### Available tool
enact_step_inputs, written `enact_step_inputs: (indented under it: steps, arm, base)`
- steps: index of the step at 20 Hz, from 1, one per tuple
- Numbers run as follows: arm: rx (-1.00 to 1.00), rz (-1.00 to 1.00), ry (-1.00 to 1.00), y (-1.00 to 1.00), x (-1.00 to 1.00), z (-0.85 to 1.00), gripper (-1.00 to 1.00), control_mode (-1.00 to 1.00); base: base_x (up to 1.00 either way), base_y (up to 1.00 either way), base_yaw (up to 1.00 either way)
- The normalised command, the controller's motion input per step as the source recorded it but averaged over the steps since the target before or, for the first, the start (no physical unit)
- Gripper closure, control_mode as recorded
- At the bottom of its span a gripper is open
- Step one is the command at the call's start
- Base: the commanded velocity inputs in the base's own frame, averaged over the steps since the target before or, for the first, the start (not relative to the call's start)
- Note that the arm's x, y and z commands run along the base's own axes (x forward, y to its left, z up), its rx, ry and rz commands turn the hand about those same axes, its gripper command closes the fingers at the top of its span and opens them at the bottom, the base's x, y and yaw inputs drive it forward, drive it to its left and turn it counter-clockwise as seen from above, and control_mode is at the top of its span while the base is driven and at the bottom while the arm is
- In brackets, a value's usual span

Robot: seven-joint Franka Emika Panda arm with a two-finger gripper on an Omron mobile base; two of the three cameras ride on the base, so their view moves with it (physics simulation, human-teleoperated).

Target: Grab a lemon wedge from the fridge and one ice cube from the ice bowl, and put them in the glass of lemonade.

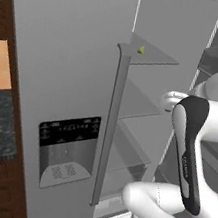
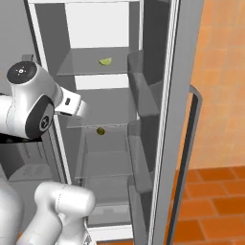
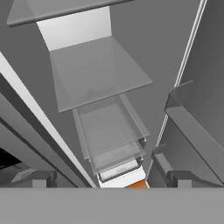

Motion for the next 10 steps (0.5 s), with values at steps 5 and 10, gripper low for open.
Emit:
enact_step_inputs:
  steps: [5,10]
  arm:
    - [0.00,0.00,0.00,0.00,0.00,0.00,-1.00,1.00]
    - [0.00,0.00,0.00,0.00,0.00,0.00,-1.00,1.00]
  base:
    - [0.24,-0.11,0.11]
    - [0.25,-0.32,0.04]
